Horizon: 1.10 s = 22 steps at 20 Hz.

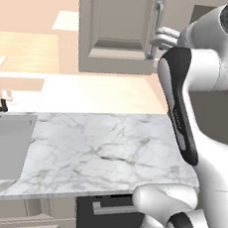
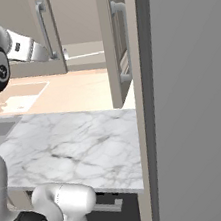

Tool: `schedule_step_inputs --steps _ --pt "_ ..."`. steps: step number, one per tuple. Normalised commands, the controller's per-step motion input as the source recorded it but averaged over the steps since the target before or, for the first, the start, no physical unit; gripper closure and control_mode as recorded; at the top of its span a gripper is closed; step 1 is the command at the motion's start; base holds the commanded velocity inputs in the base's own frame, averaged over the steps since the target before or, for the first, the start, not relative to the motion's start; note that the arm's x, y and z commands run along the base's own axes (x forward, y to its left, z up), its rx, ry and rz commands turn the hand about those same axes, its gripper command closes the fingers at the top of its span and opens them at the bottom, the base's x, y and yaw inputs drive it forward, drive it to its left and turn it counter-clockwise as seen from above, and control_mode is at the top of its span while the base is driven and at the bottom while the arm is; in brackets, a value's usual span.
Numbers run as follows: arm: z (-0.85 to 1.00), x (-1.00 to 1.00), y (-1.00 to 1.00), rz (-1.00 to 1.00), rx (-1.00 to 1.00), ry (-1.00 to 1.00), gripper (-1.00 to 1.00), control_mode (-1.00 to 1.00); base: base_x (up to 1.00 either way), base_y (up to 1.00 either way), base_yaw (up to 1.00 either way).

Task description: Open the cabinet and move the ladle to the pot. Then close the cabinet.

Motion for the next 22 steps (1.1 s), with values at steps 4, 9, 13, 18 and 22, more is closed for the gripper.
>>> schedule_step_inputs --steps 4,9,13,18,22 --pt "-0.02 0.49 0.04 0.01 0.0 0.0 -1.0 -1.0 0.0 0.0 0.0" --pt "-0.04 0.5 0.0 0.0 -0.02 0.0 -1.0 -1.0 0.0 0.0 0.0" --pt "-0.05 0.39 0.0 0.0 -0.01 0.0 -1.0 -1.0 0.0 0.0 0.0" --pt "-0.17 0.22 0.0 0.02 0.0 -0.03 -1.0 -1.0 0.0 0.0 0.0" --pt "-0.28 0.24 0.0 0.06 0.0 -0.09 -1.0 -1.0 0.0 0.0 0.0"
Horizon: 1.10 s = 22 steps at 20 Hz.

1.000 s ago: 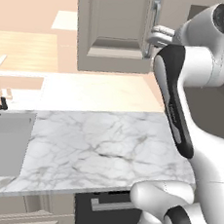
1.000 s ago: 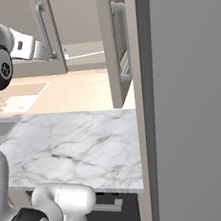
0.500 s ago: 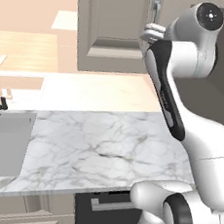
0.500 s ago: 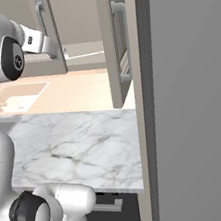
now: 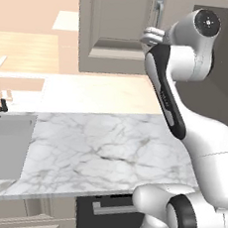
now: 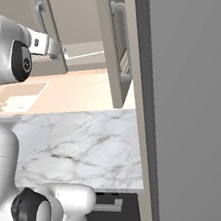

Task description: Open the cabinet and move the ladle to the pot. Then close the cabinet.

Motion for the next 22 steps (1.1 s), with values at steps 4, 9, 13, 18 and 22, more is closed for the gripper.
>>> schedule_step_inputs --steps 4,9,13,18,22 --pt "-0.12 0.39 0.0 0.05 0.0 -0.08 -1.0 -1.0 0.0 0.0 0.0" --pt "-0.02 0.42 0.0 0.02 0.0 -0.04 -1.0 -1.0 0.0 0.0 0.0" --pt "0.0 0.48 0.02 0.0 0.0 0.0 -1.0 -1.0 0.0 0.0 0.0" --pt "-0.01 0.52 0.05 0.0 0.0 0.0 -1.0 -1.0 0.0 0.0 0.0" --pt "-0.01 0.58 0.07 0.0 0.0 0.0 1.0 -1.0 0.0 0.0 0.0"
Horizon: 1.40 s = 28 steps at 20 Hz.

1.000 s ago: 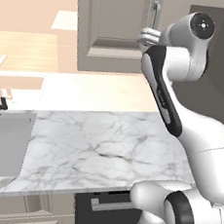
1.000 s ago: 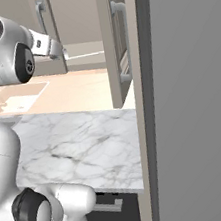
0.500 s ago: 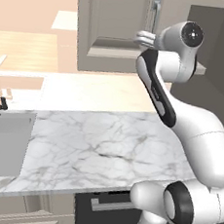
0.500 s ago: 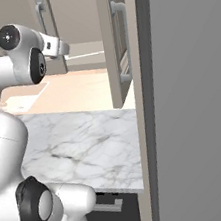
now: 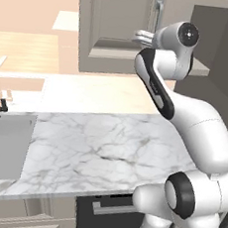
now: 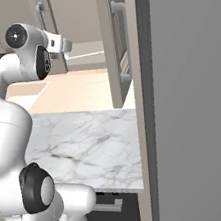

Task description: Open the cabinet and move the ladle to the pot. Then close the cabinet.

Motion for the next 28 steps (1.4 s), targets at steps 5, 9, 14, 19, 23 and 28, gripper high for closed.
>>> schedule_step_inputs --steps 5,9,14,19,23,28 --pt "-0.02 0.47 0.02 0.01 0.0 0.0 1.0 -1.0 0.0 0.0 0.0" --pt "-0.05 0.12 0.36 0.03 0.0 -0.01 1.0 -1.0 0.0 0.0 0.0" --pt "0.0 -0.14 0.85 0.04 -0.01 -0.01 1.0 -1.0 0.0 0.0 0.0" --pt "0.0 -0.65 1.0 0.03 -0.04 -0.01 1.0 -1.0 0.0 0.0 0.0" --pt "0.0 -0.92 0.99 0.03 -0.04 0.0 1.0 -1.0 0.0 0.0 0.0" --pt "0.0 -1.0 0.96 0.03 -0.01 0.0 1.0 -1.0 0.0 0.0 0.0"
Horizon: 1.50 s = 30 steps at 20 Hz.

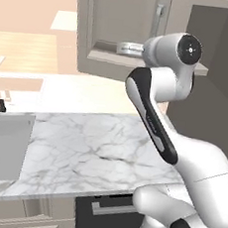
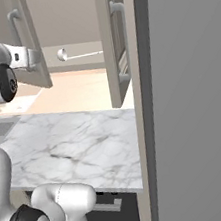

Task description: Open the cabinet and move the ladle to the pot. Then close the cabinet.

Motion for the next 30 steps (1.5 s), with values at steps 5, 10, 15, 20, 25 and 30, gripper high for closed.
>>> schedule_step_inputs --steps 5,10,15,20,25,30 --pt "0.0 -0.97 0.95 0.03 0.0 0.0 1.0 -1.0 0.0 0.0 0.0" --pt "0.0 -0.56 0.81 0.03 0.0 0.03 -1.0 -1.0 0.0 0.0 0.0" --pt "0.19 -0.73 -0.07 0.01 0.01 0.04 -1.0 -1.0 0.0 0.0 0.0" --pt "0.34 -1.0 -0.72 0.0 0.09 0.09 -1.0 -1.0 0.0 0.0 0.0" --pt "0.19 -0.32 -0.74 0.0 0.14 0.14 -1.0 -1.0 0.0 0.0 0.0" --pt "-0.05 0.39 -0.4 0.02 0.1 0.01 -1.0 -1.0 0.0 0.0 0.0"
